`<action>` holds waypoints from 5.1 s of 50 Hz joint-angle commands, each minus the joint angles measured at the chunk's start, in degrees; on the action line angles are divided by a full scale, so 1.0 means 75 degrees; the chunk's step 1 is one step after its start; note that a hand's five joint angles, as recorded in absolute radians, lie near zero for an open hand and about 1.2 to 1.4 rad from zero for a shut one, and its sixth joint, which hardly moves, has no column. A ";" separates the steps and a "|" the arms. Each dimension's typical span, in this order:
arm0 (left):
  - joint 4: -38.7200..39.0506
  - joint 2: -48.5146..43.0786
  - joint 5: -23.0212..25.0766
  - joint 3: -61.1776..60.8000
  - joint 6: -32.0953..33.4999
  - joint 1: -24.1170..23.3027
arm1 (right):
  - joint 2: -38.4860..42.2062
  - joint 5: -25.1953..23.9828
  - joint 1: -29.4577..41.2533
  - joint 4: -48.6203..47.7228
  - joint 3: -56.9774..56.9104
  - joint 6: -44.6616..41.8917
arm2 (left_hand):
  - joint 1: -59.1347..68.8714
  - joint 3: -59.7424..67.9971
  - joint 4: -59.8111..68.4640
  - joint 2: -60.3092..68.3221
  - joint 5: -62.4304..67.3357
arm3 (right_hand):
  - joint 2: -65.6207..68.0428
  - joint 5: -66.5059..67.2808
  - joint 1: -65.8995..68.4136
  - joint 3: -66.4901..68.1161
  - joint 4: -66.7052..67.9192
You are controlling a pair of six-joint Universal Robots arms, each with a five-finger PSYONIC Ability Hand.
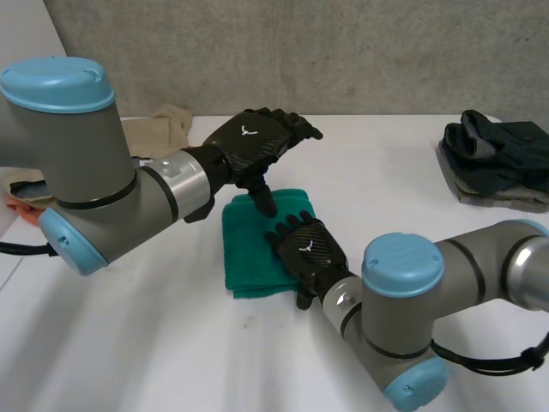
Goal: Fold the laundry.
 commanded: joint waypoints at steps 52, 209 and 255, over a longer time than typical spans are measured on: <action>0.0115 0.0606 0.0110 0.0344 -0.0515 0.0332 | 0.0181 -0.0489 -0.4191 -0.3532 -0.4099 0.1656 | -0.0126 -0.0190 -0.0109 -0.0156 -0.0263 | 0.9049 0.8971 0.8956 0.9057 0.9040; 0.1334 0.0006 -0.2538 -0.0381 -0.0187 -0.1650 | -0.3380 -0.1040 -0.4580 0.0580 0.2169 0.0050 | 0.0256 0.0192 0.0272 0.0225 0.0119 | -0.0284 -0.0363 -0.0378 -0.0276 -0.0293; 0.1428 -0.1999 -0.0860 -0.0217 0.1337 0.1692 | -0.0732 0.1443 0.0202 -0.0778 0.1220 0.0344 | 0.9089 0.9025 0.9106 0.9059 0.8952 | 0.9049 0.8971 0.8956 0.9057 0.9040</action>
